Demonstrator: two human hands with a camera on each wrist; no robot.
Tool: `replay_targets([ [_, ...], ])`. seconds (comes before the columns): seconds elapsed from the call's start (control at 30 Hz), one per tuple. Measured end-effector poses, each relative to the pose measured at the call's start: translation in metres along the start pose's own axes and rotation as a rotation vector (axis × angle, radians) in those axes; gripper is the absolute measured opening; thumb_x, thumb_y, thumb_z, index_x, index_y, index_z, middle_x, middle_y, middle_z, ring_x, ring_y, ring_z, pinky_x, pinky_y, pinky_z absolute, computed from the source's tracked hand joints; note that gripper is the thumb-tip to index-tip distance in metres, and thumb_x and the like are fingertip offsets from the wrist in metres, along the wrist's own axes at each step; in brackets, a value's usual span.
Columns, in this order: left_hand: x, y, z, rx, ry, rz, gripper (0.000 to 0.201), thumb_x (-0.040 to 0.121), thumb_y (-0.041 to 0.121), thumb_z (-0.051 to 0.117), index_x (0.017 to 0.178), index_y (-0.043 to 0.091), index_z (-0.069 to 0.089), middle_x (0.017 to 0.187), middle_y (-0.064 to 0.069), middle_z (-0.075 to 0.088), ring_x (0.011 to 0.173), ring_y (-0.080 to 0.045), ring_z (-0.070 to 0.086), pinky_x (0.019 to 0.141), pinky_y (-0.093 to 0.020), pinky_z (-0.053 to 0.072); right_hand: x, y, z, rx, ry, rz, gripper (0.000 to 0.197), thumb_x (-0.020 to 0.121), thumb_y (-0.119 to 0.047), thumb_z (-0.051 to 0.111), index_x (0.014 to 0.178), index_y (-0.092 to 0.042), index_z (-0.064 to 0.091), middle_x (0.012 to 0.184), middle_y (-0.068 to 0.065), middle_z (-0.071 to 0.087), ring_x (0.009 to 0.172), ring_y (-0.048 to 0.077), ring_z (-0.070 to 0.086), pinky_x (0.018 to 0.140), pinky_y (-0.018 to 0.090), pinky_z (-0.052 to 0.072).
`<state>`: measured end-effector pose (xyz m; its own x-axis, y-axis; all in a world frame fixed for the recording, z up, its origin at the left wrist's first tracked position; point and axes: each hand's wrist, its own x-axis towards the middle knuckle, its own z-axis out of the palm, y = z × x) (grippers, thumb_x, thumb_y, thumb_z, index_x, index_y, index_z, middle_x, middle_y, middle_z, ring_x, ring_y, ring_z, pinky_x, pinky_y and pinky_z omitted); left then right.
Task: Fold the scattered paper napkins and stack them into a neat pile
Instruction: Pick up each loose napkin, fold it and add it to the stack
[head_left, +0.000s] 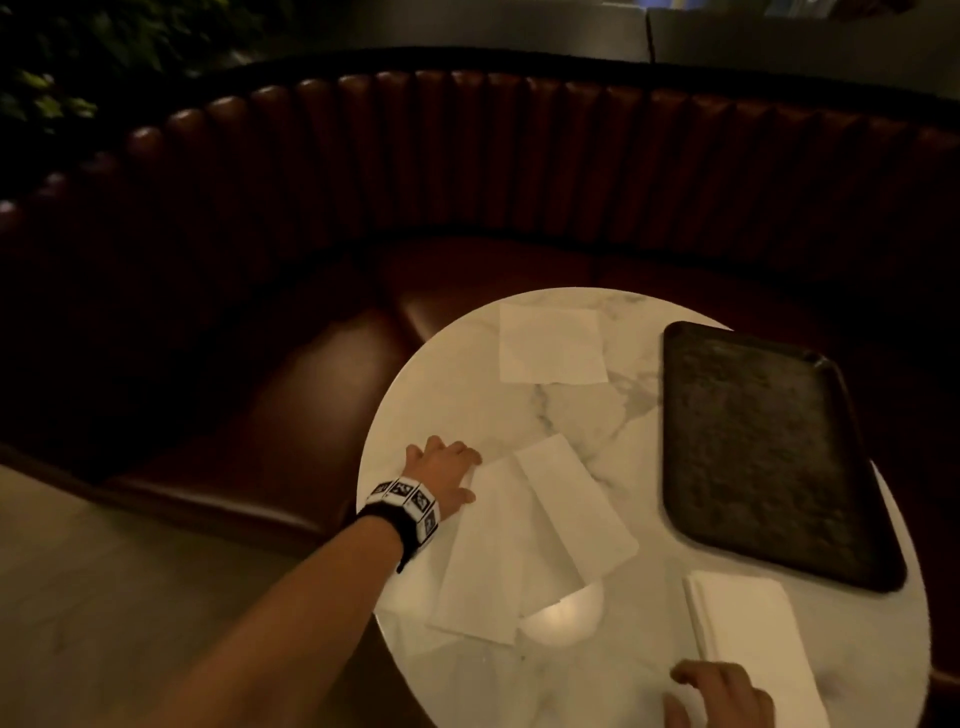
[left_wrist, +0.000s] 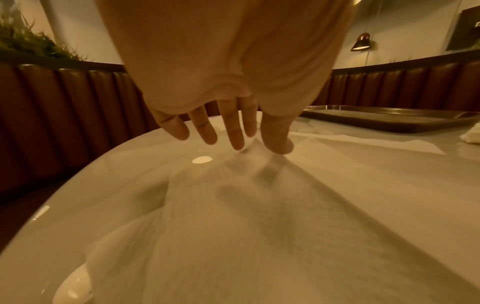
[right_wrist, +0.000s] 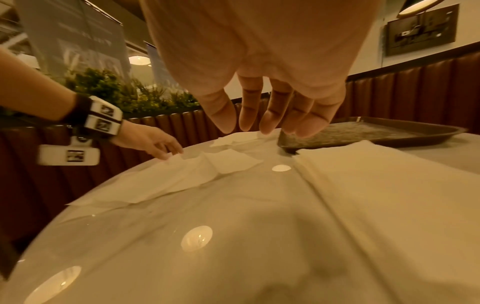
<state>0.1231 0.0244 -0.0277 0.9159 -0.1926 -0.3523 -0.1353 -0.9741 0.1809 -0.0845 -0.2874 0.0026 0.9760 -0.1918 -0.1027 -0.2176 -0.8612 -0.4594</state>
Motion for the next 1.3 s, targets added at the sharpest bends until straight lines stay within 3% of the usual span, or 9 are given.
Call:
replay_targets([
  [0.07,0.005,-0.001,0.000,0.008,-0.010,-0.004,0.028,0.089,0.035,0.059,0.116,0.028,0.056,0.122,0.006,0.056,0.116,-0.023,0.041,0.094,-0.042,0.029,-0.003,-0.012,0.006,0.034,-0.118,-0.044,0.018,0.051,-0.033,0.056,0.064,-0.022,0.063,0.062,-0.002,0.053,0.042,0.027,0.046,0.053,0.029,0.037],
  [0.2,0.010,-0.007,0.007,-0.018,-0.022,-0.044,0.011,0.090,0.035,0.055,0.091,0.024,0.059,0.108,0.002,0.057,0.109,-0.025,0.044,0.090,-0.042,0.031,-0.005,-0.012,0.025,0.004,-0.041,-0.143,0.023,0.054,-0.041,0.049,0.077,-0.038,0.042,0.069,-0.008,0.056,0.043,0.026,0.050,0.054,0.022,0.035],
  [0.4,-0.012,-0.005,-0.037,-0.205,0.070,0.082,0.013,0.093,0.034,0.048,0.086,0.024,0.050,0.095,0.004,0.064,0.098,-0.019,0.053,0.097,-0.039,0.030,0.009,-0.029,0.027,-0.072,-0.233,-0.175,0.064,0.037,-0.035,0.086,0.080,-0.044,0.039,0.082,-0.030,0.023,0.049,0.007,0.043,0.050,0.010,0.029],
  [0.6,-0.060,0.021,-0.133,-0.305,0.402,0.347,0.013,0.093,0.032,0.049,0.082,0.026,0.043,0.072,0.009,0.059,0.067,-0.014,0.055,0.090,-0.034,0.034,0.050,-0.138,-0.024,0.232,-0.038,-0.474,0.032,0.076,-0.063,0.053,0.104,-0.047,0.050,0.107,-0.033,0.046,0.101,-0.009,0.043,0.082,0.012,0.037],
  [0.8,-0.100,0.035,-0.196,-0.667,0.673,0.333,0.013,0.091,0.016,0.059,0.081,0.012,0.051,0.065,0.008,0.055,0.058,-0.004,0.051,0.058,-0.009,0.035,0.077,-0.217,-0.073,0.308,0.067,-0.589,0.041,0.086,-0.057,0.050,0.118,-0.032,0.052,0.113,-0.018,0.053,0.108,0.005,0.050,0.092,0.024,0.042],
  [0.9,-0.118,0.038,-0.195,-0.783,0.740,0.272,0.013,0.092,0.019,0.060,0.082,0.014,0.052,0.063,0.006,0.055,0.053,-0.005,0.049,0.050,-0.017,0.039,0.082,-0.235,-0.082,0.315,0.023,-0.575,0.043,0.086,-0.058,0.053,0.121,-0.034,0.052,0.112,-0.022,0.055,0.104,-0.004,0.050,0.090,0.019,0.043],
  [1.1,-0.136,0.043,-0.187,-0.830,0.699,0.281,0.008,0.091,0.022,0.063,0.095,0.020,0.056,0.070,0.003,0.062,0.062,-0.010,0.057,0.058,-0.025,0.046,0.072,-0.253,-0.075,0.369,0.076,-0.652,0.019,0.093,-0.037,0.054,0.095,-0.021,0.065,0.082,-0.008,0.067,0.072,0.006,0.060,0.068,0.031,0.053],
  [1.2,-0.144,0.035,-0.200,-0.681,0.505,0.477,0.017,0.092,0.026,0.061,0.109,0.027,0.060,0.089,0.009,0.065,0.087,-0.007,0.061,0.078,-0.021,0.047,0.067,-0.247,-0.076,0.466,0.076,-0.631,0.013,0.094,-0.030,0.055,0.087,-0.024,0.065,0.073,-0.009,0.066,0.068,0.008,0.060,0.063,0.032,0.049],
  [1.3,-0.144,0.031,-0.212,-0.492,0.357,0.521,0.021,0.091,0.039,0.056,0.110,0.033,0.061,0.106,0.018,0.064,0.107,-0.004,0.058,0.096,-0.040,0.045,0.065,-0.242,-0.083,0.473,0.081,-0.664,0.009,0.094,-0.030,0.056,0.093,-0.029,0.064,0.077,-0.012,0.067,0.073,0.005,0.060,0.063,0.027,0.049],
])
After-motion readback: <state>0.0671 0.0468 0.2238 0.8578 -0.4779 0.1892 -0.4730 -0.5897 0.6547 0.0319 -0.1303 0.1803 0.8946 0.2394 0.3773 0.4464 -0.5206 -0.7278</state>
